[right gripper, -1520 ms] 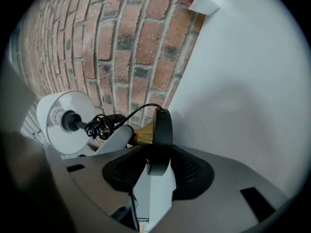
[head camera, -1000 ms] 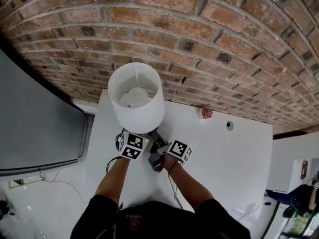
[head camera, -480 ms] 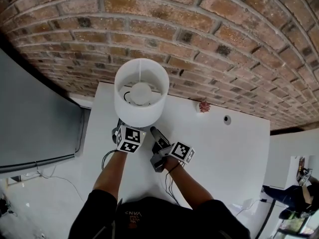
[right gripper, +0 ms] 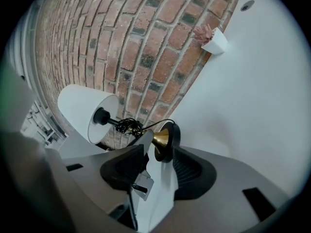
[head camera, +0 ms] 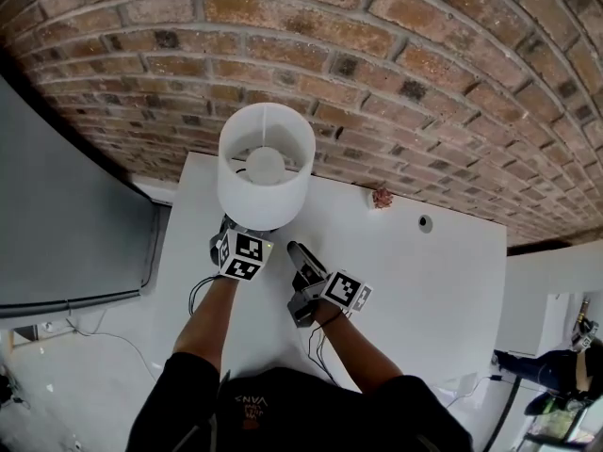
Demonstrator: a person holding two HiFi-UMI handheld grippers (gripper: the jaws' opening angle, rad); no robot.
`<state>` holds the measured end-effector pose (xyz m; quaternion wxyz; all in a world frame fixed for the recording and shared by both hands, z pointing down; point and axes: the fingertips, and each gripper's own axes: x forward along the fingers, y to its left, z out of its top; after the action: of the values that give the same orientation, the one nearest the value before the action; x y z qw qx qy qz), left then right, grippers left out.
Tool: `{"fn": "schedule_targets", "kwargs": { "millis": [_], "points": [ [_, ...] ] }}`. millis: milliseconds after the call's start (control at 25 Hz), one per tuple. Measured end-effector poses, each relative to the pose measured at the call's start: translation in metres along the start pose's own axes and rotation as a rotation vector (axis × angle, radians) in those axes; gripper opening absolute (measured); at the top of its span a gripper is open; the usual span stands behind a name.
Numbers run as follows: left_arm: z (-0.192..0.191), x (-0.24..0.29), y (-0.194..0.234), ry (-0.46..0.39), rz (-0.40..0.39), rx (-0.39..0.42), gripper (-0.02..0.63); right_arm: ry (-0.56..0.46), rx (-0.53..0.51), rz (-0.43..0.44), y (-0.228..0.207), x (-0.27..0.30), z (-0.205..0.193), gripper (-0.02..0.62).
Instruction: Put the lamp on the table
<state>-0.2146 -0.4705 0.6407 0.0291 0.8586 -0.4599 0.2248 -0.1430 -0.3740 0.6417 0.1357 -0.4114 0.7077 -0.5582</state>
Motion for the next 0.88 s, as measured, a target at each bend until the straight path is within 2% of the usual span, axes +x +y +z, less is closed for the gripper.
{"fn": "schedule_targets", "kwargs": {
  "millis": [320, 480, 880],
  "points": [
    [-0.012, -0.022, -0.003, 0.061, 0.021, -0.059, 0.196, -0.029, -0.088, 0.008, 0.019, -0.023, 0.006, 0.167],
    [-0.008, -0.039, -0.008, 0.048, 0.031, -0.086, 0.204, -0.060, -0.148, 0.001, 0.025, -0.035, 0.013, 0.158],
    [0.014, -0.101, -0.026, -0.004, 0.091, -0.085, 0.206, -0.070, -0.255, 0.014, 0.042, -0.076, 0.009, 0.121]
  ]
}}
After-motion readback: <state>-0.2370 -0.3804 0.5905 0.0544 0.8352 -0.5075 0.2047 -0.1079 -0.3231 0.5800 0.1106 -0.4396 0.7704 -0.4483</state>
